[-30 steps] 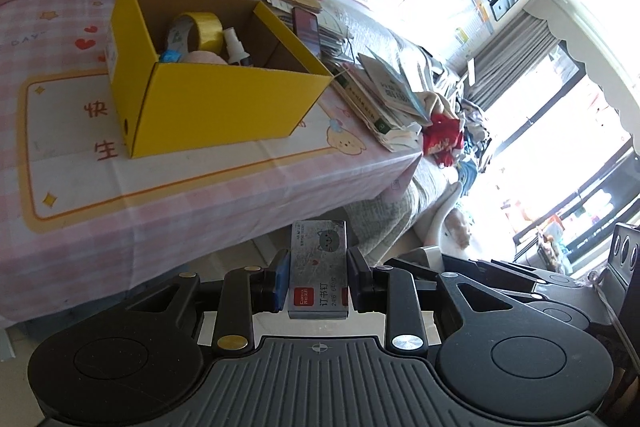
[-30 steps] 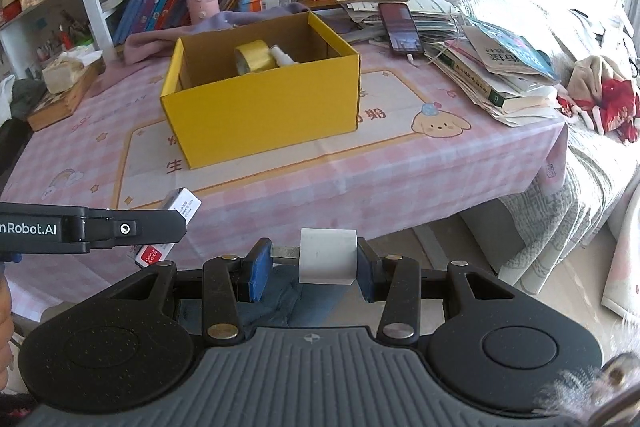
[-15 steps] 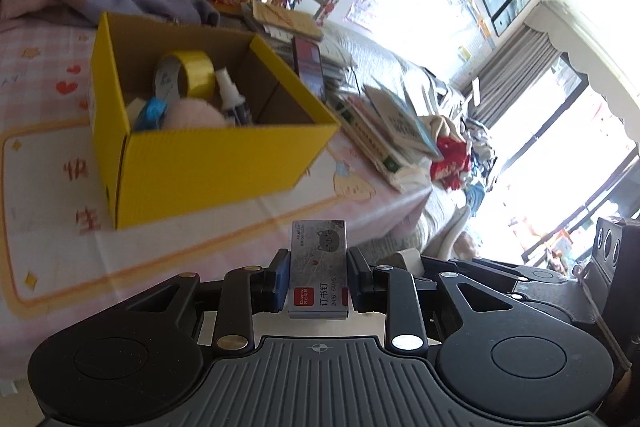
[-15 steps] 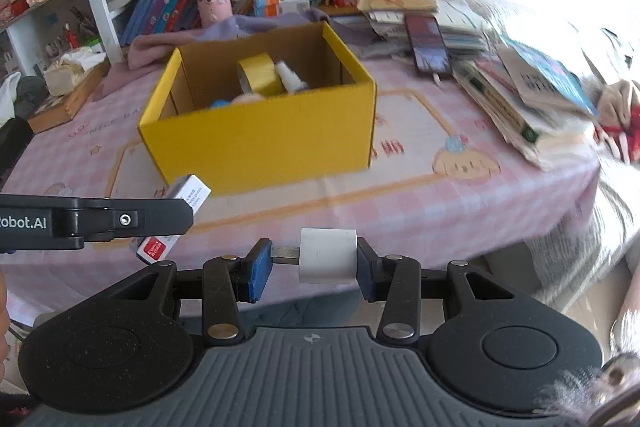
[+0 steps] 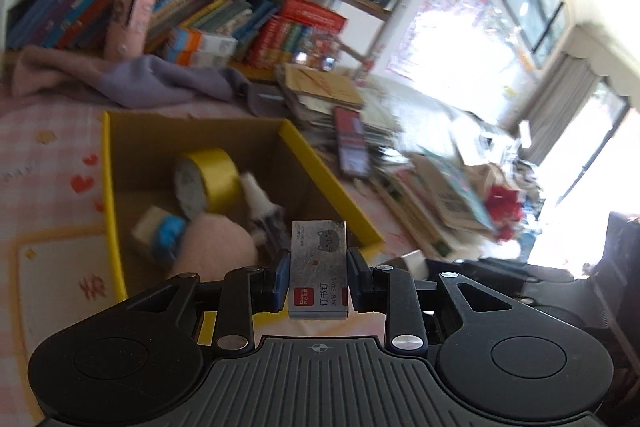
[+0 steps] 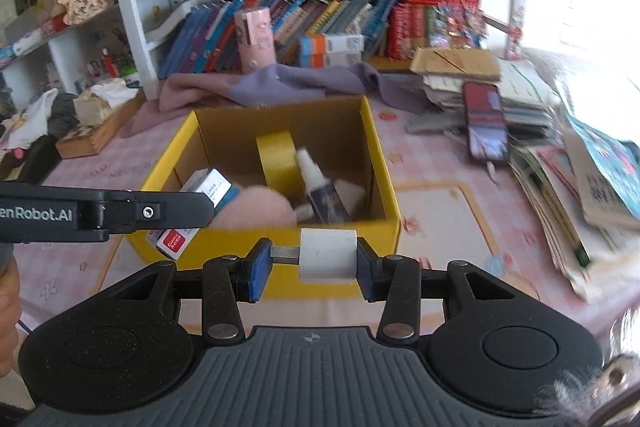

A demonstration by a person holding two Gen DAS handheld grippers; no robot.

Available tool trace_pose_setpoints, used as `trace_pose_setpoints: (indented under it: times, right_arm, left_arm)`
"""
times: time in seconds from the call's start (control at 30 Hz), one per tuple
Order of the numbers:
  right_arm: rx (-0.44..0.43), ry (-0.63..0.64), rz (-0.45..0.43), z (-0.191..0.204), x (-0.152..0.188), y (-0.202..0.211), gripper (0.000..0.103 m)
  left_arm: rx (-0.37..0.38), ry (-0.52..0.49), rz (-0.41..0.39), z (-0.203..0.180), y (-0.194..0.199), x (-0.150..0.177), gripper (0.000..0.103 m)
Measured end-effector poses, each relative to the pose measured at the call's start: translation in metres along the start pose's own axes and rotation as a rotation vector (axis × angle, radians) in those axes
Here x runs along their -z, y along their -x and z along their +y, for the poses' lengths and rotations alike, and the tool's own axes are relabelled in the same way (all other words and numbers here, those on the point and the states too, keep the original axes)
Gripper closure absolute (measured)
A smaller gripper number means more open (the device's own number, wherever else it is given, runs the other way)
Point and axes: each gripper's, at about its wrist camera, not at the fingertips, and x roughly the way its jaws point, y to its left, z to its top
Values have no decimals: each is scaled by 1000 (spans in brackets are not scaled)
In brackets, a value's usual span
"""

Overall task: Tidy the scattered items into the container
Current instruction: 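Lift the white block and card and carry them toward the yellow box, then lower the block and card into the yellow box and open both tools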

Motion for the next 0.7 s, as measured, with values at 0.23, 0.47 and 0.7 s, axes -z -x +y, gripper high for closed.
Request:
trace_pose_setpoints:
  times: [0.23, 0.47, 0.7]
  right_arm:
    - [-103, 48, -27, -23, -31, -40, 62]
    - [-176, 123, -11, -37, -65, -92, 62]
    - [-209, 249, 49, -38, -99, -156, 62]
  left_arm:
    - [-218, -86, 9, 3, -40, -30, 75]
    - [-348, -114, 115, 15, -94, -44, 75]
    - [-414, -72, 219, 32, -127, -50, 75]
